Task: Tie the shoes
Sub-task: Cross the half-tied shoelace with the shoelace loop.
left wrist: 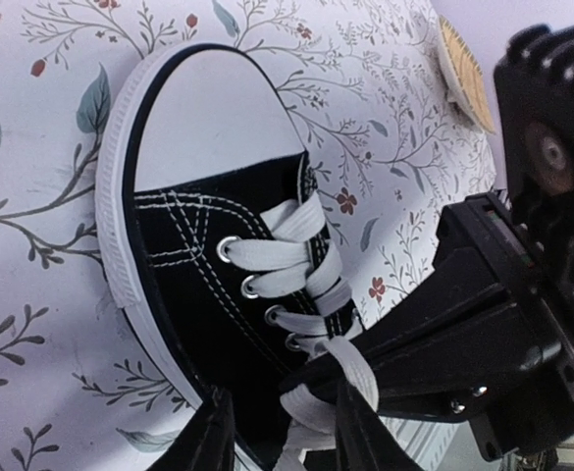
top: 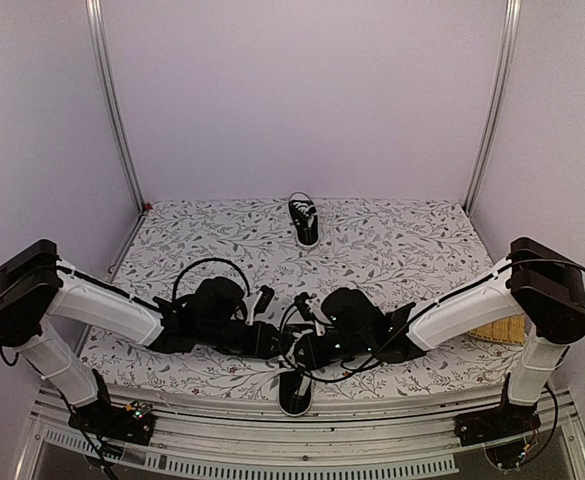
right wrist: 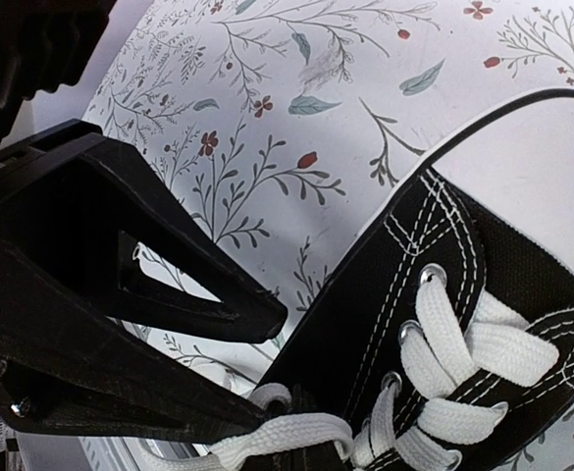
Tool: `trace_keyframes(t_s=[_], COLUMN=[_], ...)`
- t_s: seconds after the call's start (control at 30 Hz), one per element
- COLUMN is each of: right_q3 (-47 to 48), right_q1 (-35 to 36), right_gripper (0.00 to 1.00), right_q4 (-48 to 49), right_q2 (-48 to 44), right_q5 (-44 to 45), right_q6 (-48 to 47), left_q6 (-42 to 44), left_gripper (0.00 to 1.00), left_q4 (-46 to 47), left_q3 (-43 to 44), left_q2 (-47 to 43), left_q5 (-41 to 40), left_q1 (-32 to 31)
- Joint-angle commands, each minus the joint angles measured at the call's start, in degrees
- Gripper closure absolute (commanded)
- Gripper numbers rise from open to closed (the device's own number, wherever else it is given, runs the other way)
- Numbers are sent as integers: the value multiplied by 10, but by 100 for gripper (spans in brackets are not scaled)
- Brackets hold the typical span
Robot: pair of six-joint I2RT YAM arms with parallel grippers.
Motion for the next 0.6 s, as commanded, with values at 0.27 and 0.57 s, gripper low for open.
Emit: trace_keyframes(t_s=[0.27, 0.57], right_q3=[-2, -3], right_q1=[1, 2], right_gripper=[98, 98], right_q4=[6, 5], right_q2=[-5, -8], right_q5=[5, 6], right_q6=[2, 2], left_q6=[-19, -41], left_gripper=[62, 70], left_q4=[77, 95], left_q3=[-12, -30], left_q2=[21, 33], left_q5=[40, 46], left_q1=[4, 4])
